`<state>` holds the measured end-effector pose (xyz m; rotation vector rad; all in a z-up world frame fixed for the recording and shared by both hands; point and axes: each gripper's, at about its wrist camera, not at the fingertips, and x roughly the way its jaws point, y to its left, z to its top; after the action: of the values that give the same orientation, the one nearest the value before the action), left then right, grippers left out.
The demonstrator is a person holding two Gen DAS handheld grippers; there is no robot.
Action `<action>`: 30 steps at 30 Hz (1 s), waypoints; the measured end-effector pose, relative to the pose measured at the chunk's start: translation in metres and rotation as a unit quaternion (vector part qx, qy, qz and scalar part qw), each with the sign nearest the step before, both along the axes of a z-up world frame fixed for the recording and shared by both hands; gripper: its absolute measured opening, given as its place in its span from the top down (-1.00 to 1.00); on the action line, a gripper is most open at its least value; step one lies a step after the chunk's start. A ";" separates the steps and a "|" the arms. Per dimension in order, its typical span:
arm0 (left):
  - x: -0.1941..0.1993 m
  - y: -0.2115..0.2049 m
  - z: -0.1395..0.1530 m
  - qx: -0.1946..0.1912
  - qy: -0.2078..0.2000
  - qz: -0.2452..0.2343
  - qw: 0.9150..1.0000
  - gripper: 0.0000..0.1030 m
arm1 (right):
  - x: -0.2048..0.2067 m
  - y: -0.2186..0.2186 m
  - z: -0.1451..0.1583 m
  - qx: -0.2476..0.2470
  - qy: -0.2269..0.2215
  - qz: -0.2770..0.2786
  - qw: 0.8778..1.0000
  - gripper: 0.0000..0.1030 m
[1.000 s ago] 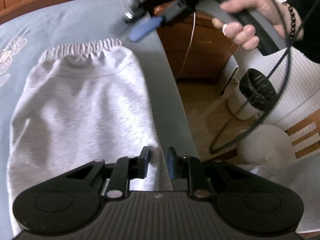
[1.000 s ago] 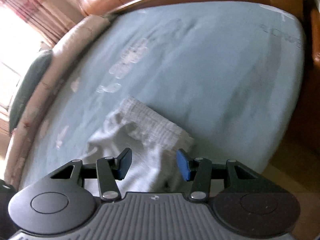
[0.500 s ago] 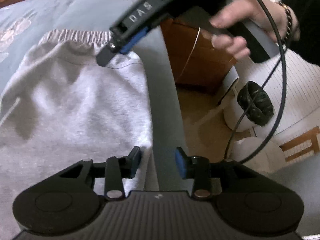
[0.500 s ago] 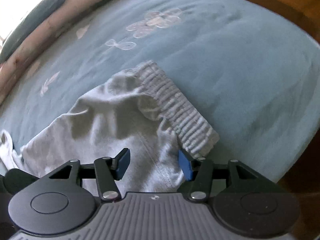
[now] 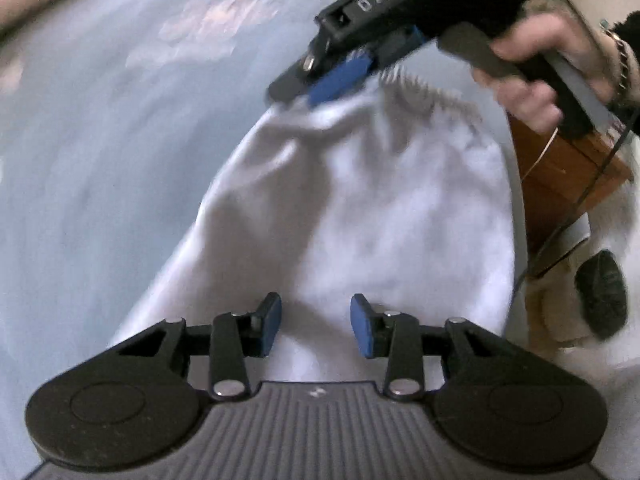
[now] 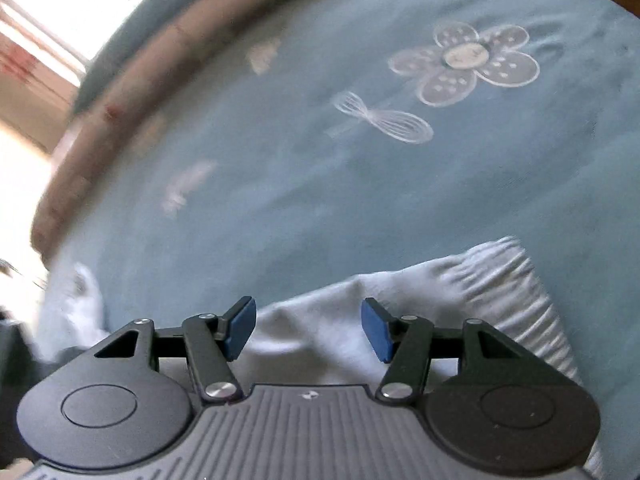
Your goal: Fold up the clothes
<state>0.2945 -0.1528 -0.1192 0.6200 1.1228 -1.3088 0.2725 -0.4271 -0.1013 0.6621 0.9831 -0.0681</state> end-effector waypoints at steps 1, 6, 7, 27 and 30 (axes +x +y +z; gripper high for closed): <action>-0.002 0.009 -0.001 0.000 0.007 0.009 1.000 0.27 | 0.002 -0.006 -0.003 0.003 0.003 -0.006 1.000 -0.17; -0.009 0.023 0.008 0.011 0.016 0.041 0.999 0.20 | 0.006 -0.009 -0.001 -0.001 0.013 0.007 1.000 -0.18; -0.008 0.024 0.011 0.008 0.012 0.047 0.999 0.20 | 0.008 -0.004 0.004 -0.011 0.014 0.019 1.000 -0.20; 0.018 0.106 0.057 0.017 -0.010 0.378 0.926 0.13 | 0.035 0.097 0.028 0.026 -0.017 0.243 0.970 -0.32; 0.026 0.148 0.063 0.004 0.014 0.499 0.867 0.04 | 0.044 0.111 0.033 0.034 -0.029 0.276 0.960 -0.32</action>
<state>0.3208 -0.0043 -0.0559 -0.0326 1.2122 -0.4060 0.3165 -0.3160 -0.0680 0.4291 1.0858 0.4768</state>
